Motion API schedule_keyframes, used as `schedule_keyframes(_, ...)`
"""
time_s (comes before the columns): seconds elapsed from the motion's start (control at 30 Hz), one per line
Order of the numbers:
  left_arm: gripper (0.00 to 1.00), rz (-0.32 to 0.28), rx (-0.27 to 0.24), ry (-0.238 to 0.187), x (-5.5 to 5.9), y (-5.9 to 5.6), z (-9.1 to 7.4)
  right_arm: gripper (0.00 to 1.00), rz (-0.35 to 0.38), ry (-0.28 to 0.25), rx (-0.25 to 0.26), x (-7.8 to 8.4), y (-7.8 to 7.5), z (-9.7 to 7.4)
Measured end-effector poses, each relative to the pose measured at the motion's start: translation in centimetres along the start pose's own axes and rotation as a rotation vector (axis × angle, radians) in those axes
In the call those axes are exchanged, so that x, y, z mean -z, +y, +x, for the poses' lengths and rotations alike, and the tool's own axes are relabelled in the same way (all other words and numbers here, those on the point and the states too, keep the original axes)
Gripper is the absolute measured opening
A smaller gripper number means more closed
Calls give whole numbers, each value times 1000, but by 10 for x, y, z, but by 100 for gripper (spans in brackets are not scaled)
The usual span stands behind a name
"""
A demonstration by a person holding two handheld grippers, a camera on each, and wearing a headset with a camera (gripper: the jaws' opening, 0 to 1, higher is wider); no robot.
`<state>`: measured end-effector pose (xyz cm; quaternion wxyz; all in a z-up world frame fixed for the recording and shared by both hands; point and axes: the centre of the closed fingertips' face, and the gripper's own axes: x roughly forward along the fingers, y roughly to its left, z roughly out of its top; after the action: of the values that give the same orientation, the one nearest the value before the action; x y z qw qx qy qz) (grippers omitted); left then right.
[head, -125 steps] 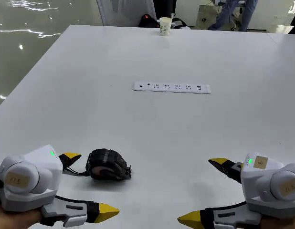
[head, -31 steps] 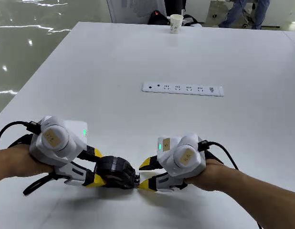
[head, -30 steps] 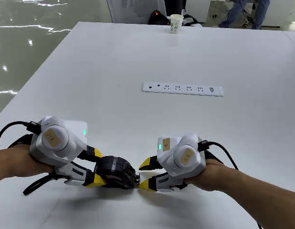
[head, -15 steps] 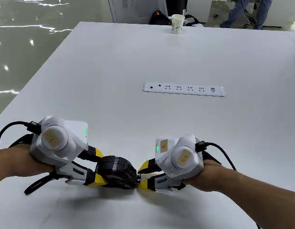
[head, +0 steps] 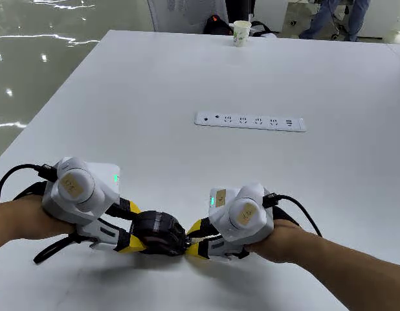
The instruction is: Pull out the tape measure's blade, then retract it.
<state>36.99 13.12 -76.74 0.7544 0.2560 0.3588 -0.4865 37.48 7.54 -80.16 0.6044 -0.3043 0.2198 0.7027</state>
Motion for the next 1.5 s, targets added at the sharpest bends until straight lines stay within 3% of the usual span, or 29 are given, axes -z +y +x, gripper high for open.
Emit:
schedule_keyframes(0.67,24,-6,4,-1,-3,-6,-1,8,-46,9,-2,2,3,-2)
schedule_keyframes(1.5,24,-22,9,-5,5,5,4,8,-61,28,1,11,2,-12)
